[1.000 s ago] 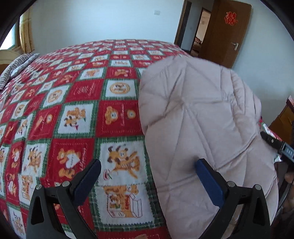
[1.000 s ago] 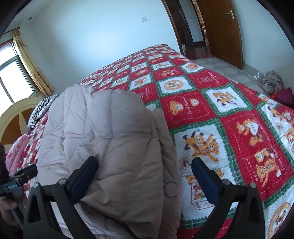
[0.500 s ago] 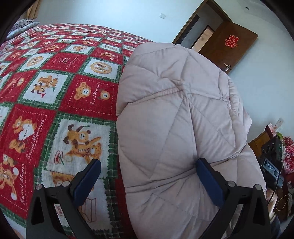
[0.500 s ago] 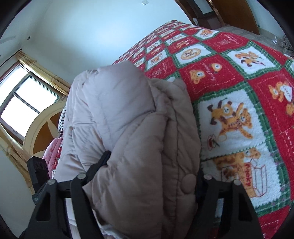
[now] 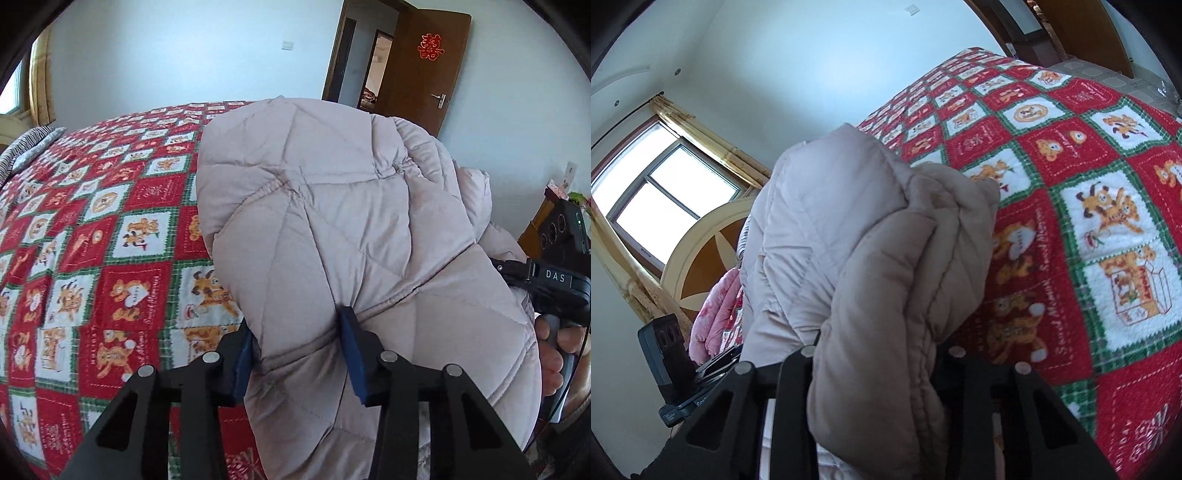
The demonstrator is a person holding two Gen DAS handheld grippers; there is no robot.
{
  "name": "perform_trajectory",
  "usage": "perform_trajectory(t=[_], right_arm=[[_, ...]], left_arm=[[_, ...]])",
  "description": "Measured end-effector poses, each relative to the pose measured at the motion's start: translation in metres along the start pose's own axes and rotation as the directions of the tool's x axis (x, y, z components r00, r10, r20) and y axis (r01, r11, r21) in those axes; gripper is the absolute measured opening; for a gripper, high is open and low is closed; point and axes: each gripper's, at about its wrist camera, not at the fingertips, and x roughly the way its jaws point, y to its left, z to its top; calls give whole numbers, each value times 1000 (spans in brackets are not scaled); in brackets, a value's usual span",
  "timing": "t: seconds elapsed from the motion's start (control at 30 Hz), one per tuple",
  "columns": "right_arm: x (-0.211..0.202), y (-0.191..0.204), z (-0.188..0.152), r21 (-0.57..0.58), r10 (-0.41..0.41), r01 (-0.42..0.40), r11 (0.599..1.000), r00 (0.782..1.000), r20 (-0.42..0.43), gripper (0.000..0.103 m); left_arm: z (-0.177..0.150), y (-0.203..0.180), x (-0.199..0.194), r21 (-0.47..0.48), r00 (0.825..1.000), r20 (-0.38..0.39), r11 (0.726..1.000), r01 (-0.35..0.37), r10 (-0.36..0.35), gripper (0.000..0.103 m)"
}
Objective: Fold large clothes
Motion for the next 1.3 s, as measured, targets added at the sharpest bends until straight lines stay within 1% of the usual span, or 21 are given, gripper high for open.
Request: perform_trajectory(t=[0.07, 0.27, 0.37, 0.5, 0.57, 0.63, 0.77, 0.87, 1.0, 1.17, 1.3], right_arm=[[5, 14, -3, -9, 23, -23, 1000, 1000, -11, 33], [24, 64, -15, -67, 80, -83, 994, 996, -47, 33], [37, 87, -24, -90, 116, -123, 988, 990, -76, 32], [60, 124, -37, -122, 160, -175, 977, 979, -124, 32], [71, 140, -44, -134, 184, -204, 970, 972, -148, 31], [84, 156, -51, -143, 208, -233, 962, 963, -174, 31], [107, 189, -68, -166, 241, -282, 945, 943, -228, 31], [123, 207, -80, -176, 258, -310, 934, 929, -267, 31], [143, 228, -93, -190, 272, -339, 921, 911, -310, 30], [163, 248, -103, -203, 270, -352, 914, 899, -345, 30], [171, 258, -109, -208, 263, -351, 913, 896, -358, 30]], left_arm=[[-5, 4, -15, 1, 1000, 15, 1000, -19, 19, 43], [-17, 35, -56, -7, 995, 24, 996, -94, 94, 39], [-23, 53, -78, -6, 990, 41, 991, -134, 134, 38], [-35, 80, -110, -27, 982, 52, 983, -179, 180, 36], [-42, 94, -125, -37, 976, 56, 978, -207, 208, 36], [-49, 107, -140, -40, 967, 64, 969, -243, 245, 36], [-64, 138, -167, -74, 951, 70, 952, -296, 301, 36], [-75, 159, -181, -102, 937, 68, 936, -336, 344, 36], [-92, 181, -196, -135, 924, 57, 920, -369, 379, 36], [-106, 203, -203, -171, 916, 44, 906, -387, 399, 36], [-114, 211, -206, -182, 911, 43, 900, -395, 409, 35]])
